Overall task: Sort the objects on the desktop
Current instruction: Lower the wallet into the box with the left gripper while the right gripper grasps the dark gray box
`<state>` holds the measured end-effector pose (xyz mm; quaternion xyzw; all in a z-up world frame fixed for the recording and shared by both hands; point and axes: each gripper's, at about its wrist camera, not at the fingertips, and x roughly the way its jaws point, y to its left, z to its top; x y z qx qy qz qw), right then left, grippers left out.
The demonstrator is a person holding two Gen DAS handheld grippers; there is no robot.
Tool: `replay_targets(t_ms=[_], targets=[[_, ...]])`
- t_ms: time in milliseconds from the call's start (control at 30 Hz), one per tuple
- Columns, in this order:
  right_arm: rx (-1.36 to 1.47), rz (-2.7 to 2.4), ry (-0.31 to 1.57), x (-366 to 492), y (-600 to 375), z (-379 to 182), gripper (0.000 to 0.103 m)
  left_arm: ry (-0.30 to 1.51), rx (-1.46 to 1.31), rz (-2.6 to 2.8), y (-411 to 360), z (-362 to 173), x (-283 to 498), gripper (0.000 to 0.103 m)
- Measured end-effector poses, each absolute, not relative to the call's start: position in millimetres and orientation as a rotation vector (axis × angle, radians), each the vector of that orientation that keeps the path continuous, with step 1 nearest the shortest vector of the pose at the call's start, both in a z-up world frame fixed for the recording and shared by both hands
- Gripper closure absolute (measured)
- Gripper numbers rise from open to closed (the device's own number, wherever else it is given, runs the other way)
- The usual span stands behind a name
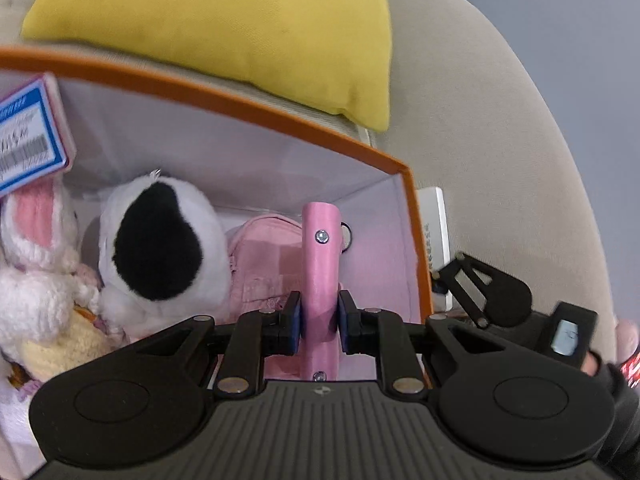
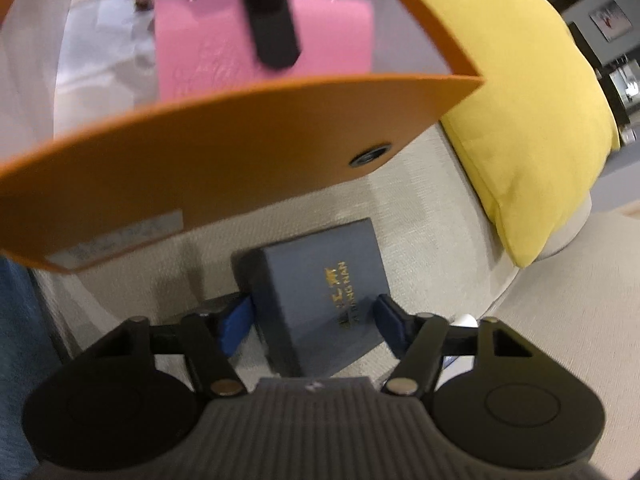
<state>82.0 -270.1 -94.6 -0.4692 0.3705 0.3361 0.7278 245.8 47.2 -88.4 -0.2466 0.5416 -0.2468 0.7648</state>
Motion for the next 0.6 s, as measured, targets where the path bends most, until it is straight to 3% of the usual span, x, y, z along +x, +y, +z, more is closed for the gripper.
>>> replay_targets(t_ms=[167,400,600], targets=[[-0.95,0.729,0.834,88.0,-270.9,-74.1,0.054,1.179,-0.409,-0.414,44.1,-80.7,239.8,0.066],[-0.545,0.746,0.995,122.2,-291.2,-35.0,0.063,1.162,-0.251,-0.346,28.6,-62.9,219.2,0.06],[-0.225,0.664,1.131,147.1,-314.5,-35.8,0.063,1.156,-0.244,-0.356,24.9,-67.6,214.5,0.057]])
